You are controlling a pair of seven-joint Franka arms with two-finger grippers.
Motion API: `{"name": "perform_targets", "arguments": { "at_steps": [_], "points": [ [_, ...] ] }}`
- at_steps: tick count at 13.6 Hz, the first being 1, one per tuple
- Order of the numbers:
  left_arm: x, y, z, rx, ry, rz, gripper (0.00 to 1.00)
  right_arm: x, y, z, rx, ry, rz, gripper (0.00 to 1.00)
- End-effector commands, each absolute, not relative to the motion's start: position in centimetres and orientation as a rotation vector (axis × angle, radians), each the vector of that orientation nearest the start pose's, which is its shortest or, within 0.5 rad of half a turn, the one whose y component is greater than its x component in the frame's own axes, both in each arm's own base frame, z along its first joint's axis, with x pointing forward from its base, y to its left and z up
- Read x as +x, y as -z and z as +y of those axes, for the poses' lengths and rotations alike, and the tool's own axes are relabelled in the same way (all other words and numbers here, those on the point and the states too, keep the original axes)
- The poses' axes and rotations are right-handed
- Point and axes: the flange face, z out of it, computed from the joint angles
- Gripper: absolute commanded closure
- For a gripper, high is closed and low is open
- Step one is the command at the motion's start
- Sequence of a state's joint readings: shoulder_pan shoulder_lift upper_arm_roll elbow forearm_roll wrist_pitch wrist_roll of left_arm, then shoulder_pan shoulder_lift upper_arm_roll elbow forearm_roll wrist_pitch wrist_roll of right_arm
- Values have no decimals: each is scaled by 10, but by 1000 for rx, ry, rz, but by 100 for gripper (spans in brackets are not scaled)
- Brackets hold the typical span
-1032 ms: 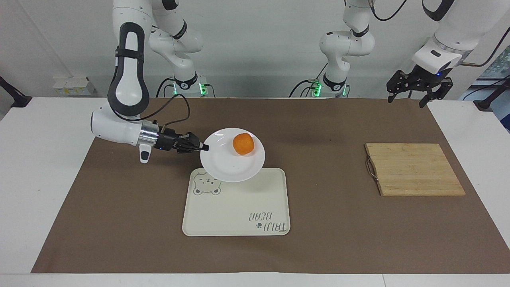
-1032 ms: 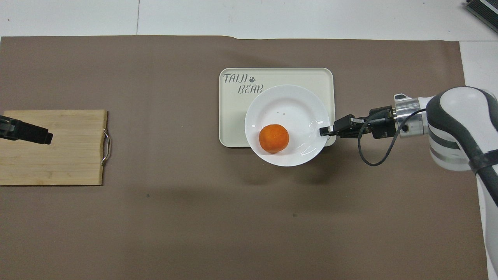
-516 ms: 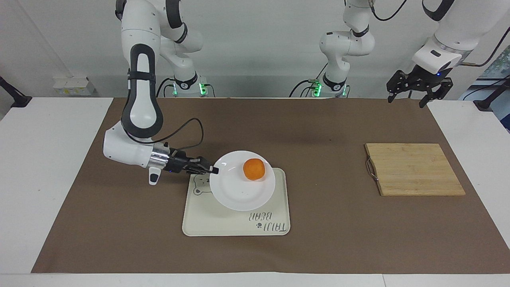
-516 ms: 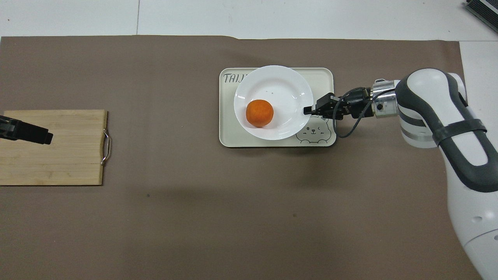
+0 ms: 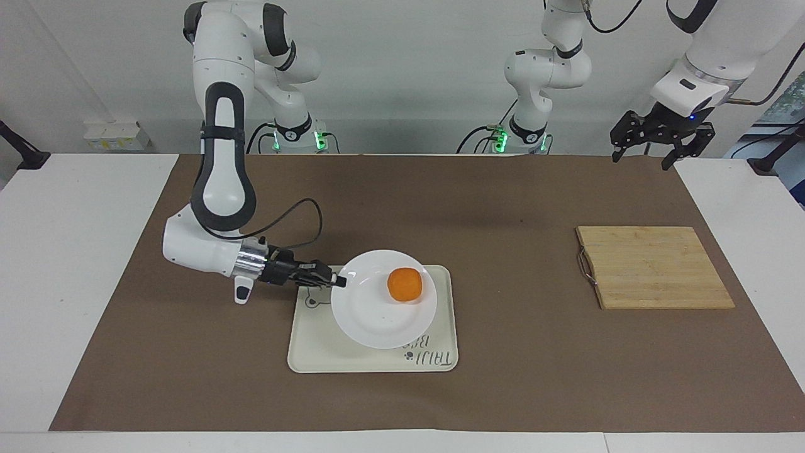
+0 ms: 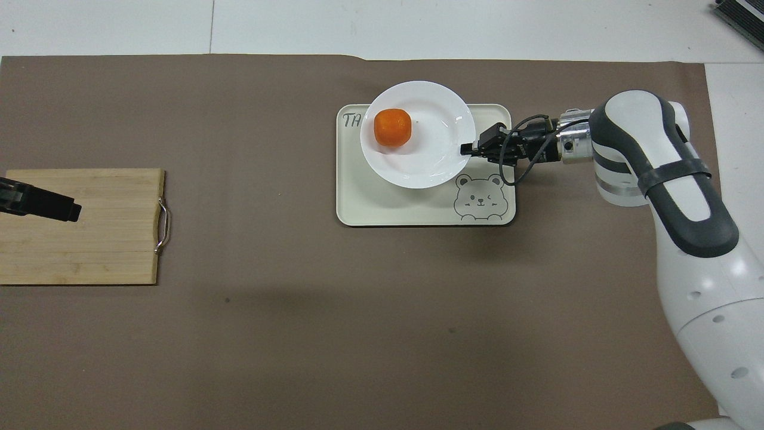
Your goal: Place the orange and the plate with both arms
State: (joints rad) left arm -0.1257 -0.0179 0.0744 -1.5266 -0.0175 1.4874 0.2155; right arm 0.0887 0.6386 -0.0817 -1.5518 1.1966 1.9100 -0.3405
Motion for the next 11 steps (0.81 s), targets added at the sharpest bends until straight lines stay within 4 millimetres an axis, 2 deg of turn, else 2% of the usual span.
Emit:
{"name": "perform_targets", "arguments": {
  "at_steps": [1, 4, 8, 11],
  "points": [
    [533, -649, -27, -3124, -32, 428, 0, 703, -281, 84, -2075, -56, 257, 100],
    [533, -649, -27, -3124, -32, 428, 0, 701, -280, 84, -2085, -57, 230, 100],
    [533, -649, -27, -3124, -32, 428, 0, 685, -266, 81, -2109, -89, 182, 100],
    [533, -649, -27, -3124, -32, 428, 0, 681, -262, 82, -2122, -103, 171, 100]
  ]
}}
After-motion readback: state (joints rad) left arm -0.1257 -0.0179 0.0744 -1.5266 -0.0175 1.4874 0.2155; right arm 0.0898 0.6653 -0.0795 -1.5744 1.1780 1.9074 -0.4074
